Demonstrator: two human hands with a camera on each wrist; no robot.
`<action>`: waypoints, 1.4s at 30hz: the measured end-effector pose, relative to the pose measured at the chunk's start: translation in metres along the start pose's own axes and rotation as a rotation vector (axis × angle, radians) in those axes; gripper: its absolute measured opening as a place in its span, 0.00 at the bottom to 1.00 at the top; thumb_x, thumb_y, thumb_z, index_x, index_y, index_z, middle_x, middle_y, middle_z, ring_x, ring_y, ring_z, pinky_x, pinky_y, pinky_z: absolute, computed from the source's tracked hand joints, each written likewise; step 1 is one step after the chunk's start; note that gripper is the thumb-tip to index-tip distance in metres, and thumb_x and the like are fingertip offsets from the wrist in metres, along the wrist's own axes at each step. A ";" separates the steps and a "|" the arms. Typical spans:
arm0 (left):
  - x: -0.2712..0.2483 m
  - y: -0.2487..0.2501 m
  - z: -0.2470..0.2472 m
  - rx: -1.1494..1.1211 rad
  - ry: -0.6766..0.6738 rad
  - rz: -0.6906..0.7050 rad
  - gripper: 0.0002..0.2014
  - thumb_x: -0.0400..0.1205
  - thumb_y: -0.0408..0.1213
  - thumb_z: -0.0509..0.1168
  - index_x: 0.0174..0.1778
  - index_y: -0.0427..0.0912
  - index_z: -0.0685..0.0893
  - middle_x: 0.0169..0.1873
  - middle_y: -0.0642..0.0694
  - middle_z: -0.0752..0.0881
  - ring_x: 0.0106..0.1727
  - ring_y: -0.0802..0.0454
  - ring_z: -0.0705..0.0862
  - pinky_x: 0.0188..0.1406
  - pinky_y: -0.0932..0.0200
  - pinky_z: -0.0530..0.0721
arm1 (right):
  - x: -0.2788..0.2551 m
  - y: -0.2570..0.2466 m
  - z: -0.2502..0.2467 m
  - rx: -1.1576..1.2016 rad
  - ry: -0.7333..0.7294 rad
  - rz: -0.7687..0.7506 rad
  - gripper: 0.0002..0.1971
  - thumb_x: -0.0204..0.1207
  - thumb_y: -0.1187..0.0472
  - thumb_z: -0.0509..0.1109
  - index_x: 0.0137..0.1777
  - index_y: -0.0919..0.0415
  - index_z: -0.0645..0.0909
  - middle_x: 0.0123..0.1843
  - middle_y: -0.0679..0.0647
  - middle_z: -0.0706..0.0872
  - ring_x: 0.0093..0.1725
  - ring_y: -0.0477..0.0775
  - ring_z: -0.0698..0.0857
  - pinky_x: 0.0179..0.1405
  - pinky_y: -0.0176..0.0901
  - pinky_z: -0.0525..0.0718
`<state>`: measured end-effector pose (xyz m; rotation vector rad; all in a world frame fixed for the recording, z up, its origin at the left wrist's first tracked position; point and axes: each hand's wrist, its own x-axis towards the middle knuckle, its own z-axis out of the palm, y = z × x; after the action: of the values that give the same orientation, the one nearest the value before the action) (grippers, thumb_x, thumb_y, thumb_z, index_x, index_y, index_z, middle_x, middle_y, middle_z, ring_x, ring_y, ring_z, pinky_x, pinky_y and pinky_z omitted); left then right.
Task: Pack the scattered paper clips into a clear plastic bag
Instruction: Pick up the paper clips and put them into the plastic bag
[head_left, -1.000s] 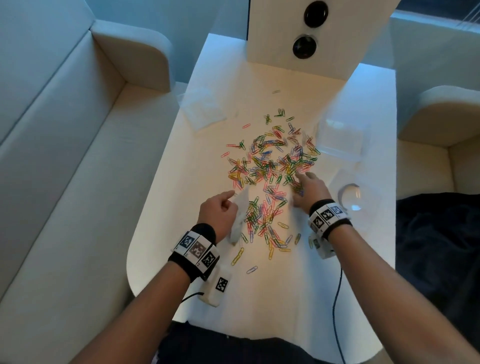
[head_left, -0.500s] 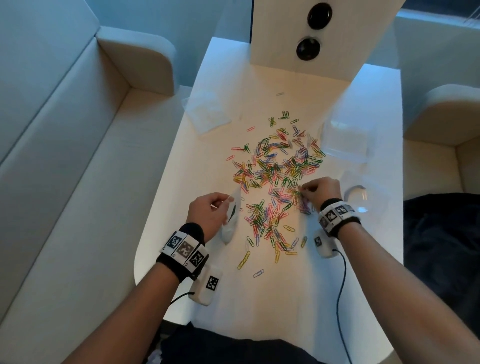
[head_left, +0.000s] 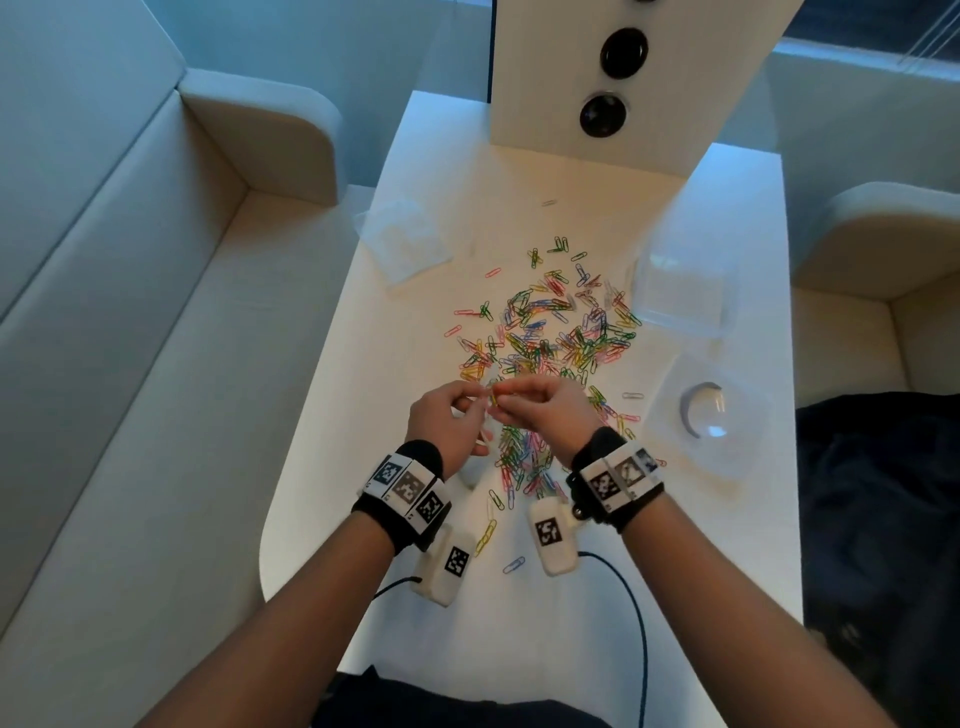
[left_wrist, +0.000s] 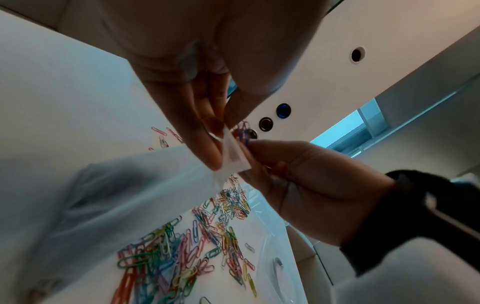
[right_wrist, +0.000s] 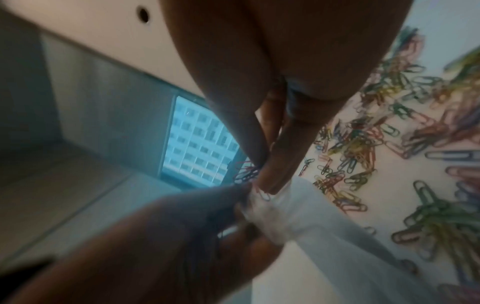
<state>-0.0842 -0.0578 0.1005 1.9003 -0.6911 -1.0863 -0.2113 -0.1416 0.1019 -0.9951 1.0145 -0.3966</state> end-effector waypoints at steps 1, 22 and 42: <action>0.001 0.000 0.001 0.004 0.009 0.001 0.09 0.84 0.32 0.66 0.58 0.40 0.86 0.40 0.43 0.86 0.29 0.51 0.89 0.28 0.60 0.89 | 0.001 0.002 0.004 -0.098 0.022 0.000 0.09 0.76 0.76 0.70 0.55 0.75 0.85 0.51 0.71 0.89 0.48 0.61 0.91 0.50 0.47 0.91; 0.020 -0.011 -0.007 0.053 0.022 0.022 0.11 0.84 0.35 0.67 0.61 0.44 0.89 0.48 0.47 0.90 0.32 0.60 0.89 0.32 0.67 0.88 | 0.047 -0.041 -0.045 -0.645 -0.002 -0.184 0.11 0.78 0.72 0.67 0.56 0.60 0.87 0.56 0.56 0.90 0.50 0.52 0.90 0.50 0.44 0.90; 0.019 -0.032 -0.021 0.027 0.011 0.013 0.10 0.83 0.37 0.68 0.59 0.49 0.90 0.49 0.51 0.91 0.45 0.50 0.91 0.46 0.46 0.93 | 0.167 -0.005 -0.126 -1.632 0.313 -0.053 0.18 0.76 0.67 0.70 0.66 0.69 0.77 0.63 0.64 0.77 0.61 0.65 0.81 0.60 0.54 0.84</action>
<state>-0.0552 -0.0482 0.0714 1.9207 -0.7148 -1.0628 -0.2324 -0.3225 -0.0011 -2.4466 1.5810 0.3935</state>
